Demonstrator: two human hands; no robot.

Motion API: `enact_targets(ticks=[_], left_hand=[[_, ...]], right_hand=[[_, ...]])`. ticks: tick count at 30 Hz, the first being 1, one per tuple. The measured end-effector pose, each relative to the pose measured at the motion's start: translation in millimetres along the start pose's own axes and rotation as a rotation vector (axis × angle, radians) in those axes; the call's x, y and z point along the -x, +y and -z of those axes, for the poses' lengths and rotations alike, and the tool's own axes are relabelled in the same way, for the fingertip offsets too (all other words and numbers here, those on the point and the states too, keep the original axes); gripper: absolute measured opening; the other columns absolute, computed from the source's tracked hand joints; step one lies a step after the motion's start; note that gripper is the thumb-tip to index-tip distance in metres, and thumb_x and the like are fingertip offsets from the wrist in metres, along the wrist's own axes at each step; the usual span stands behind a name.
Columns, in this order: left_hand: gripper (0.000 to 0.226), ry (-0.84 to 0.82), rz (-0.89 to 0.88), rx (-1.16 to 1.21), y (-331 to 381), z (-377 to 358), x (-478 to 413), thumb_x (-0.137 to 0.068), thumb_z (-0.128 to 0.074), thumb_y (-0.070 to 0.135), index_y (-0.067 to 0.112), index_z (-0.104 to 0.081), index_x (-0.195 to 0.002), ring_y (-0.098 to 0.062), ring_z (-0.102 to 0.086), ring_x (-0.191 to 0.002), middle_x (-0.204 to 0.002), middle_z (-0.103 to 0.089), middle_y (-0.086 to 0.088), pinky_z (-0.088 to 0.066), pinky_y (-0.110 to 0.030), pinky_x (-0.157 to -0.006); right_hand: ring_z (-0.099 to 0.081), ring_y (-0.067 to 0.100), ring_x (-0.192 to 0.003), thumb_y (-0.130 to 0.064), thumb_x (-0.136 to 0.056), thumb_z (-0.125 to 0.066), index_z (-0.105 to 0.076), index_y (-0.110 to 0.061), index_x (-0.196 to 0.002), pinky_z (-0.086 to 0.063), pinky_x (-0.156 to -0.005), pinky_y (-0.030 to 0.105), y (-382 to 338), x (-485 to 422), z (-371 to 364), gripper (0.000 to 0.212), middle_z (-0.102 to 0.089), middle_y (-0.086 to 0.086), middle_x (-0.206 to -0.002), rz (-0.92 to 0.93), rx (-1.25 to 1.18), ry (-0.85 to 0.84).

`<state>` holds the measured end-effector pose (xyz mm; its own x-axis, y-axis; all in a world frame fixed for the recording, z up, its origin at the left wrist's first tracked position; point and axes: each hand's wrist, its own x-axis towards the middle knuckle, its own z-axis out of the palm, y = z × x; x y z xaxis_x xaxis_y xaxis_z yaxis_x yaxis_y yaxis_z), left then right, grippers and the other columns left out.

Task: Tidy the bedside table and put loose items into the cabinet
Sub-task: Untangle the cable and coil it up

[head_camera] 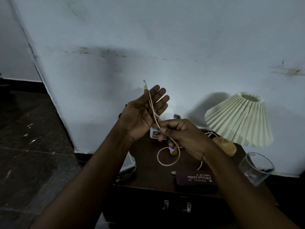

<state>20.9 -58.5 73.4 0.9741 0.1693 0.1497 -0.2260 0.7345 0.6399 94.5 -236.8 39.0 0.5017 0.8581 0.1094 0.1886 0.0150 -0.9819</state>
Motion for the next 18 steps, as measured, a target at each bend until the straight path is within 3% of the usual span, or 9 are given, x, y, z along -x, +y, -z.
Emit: enact_targets(ticks=[4,6,8,10,11,14,18], left_hand=[[0.039,-0.076,0.057,0.000,3,6,3,-0.105,-0.048,0.028,0.007,-0.072,-0.128,-0.025,-0.076,-0.107,-0.136,-0.069,-0.014,-0.059,-0.043,-0.098],[0.041,-0.118,0.109,-0.032,5,11,6,-0.107,-0.044,0.029,0.007,-0.067,-0.133,-0.028,-0.076,-0.107,-0.138,-0.068,-0.015,-0.057,-0.046,-0.103],[0.042,-0.146,0.173,-0.111,7,14,8,-0.105,-0.047,0.028,0.006,-0.065,-0.135,-0.032,-0.074,-0.112,-0.139,-0.067,-0.016,-0.055,-0.049,-0.105],[0.043,-0.179,0.257,-0.186,4,18,8,-0.103,-0.048,0.029,0.005,-0.068,-0.133,-0.036,-0.071,-0.117,-0.138,-0.067,-0.017,-0.055,-0.049,-0.105],[0.044,-0.194,0.299,-0.216,1,19,9,-0.102,-0.048,0.030,0.006,-0.070,-0.132,-0.036,-0.070,-0.118,-0.138,-0.067,-0.018,-0.054,-0.050,-0.106],[0.044,-0.201,0.386,-0.337,-13,22,10,-0.100,-0.054,0.030,0.005,-0.069,-0.132,-0.038,-0.067,-0.124,-0.138,-0.066,-0.019,-0.050,-0.051,-0.110],[0.044,-0.169,0.422,-0.476,-25,21,9,-0.102,-0.055,0.028,0.002,-0.062,-0.137,-0.042,-0.064,-0.127,-0.138,-0.065,-0.023,-0.052,-0.049,-0.108]], right_hand=[[-0.063,0.018,-0.070,-0.024,-0.101,-0.063,-0.078,-0.023,-0.108,-0.052,-0.064,0.033,7,-2,14,0.017,-0.074,0.004,-0.087,-0.078,0.269,-0.014],[-0.069,0.019,-0.081,-0.017,-0.102,-0.058,-0.075,-0.024,-0.101,-0.057,-0.076,0.044,9,-2,22,0.018,-0.074,0.002,-0.092,-0.063,0.531,0.109],[-0.066,0.004,-0.082,-0.016,-0.104,-0.055,-0.070,-0.021,-0.099,-0.053,-0.077,0.036,10,-1,26,0.016,-0.072,-0.001,-0.090,0.016,0.758,0.327],[-0.058,-0.004,-0.069,-0.023,-0.103,-0.058,-0.063,-0.015,-0.091,-0.039,-0.061,0.017,4,2,26,0.015,-0.063,-0.007,-0.072,0.145,0.797,0.523],[-0.055,-0.003,-0.067,-0.025,-0.102,-0.060,-0.060,-0.014,-0.088,-0.035,-0.057,0.015,1,3,26,0.018,-0.058,-0.008,-0.067,0.206,0.793,0.584],[-0.050,0.009,-0.065,-0.025,-0.102,-0.062,-0.059,-0.014,-0.088,-0.037,-0.060,0.024,-11,3,21,0.018,-0.054,-0.008,-0.067,0.348,0.832,0.652],[-0.056,0.016,-0.071,-0.022,-0.101,-0.064,-0.062,-0.012,-0.088,-0.043,-0.066,0.032,-19,4,6,0.017,-0.061,-0.004,-0.073,0.373,0.825,0.628]])
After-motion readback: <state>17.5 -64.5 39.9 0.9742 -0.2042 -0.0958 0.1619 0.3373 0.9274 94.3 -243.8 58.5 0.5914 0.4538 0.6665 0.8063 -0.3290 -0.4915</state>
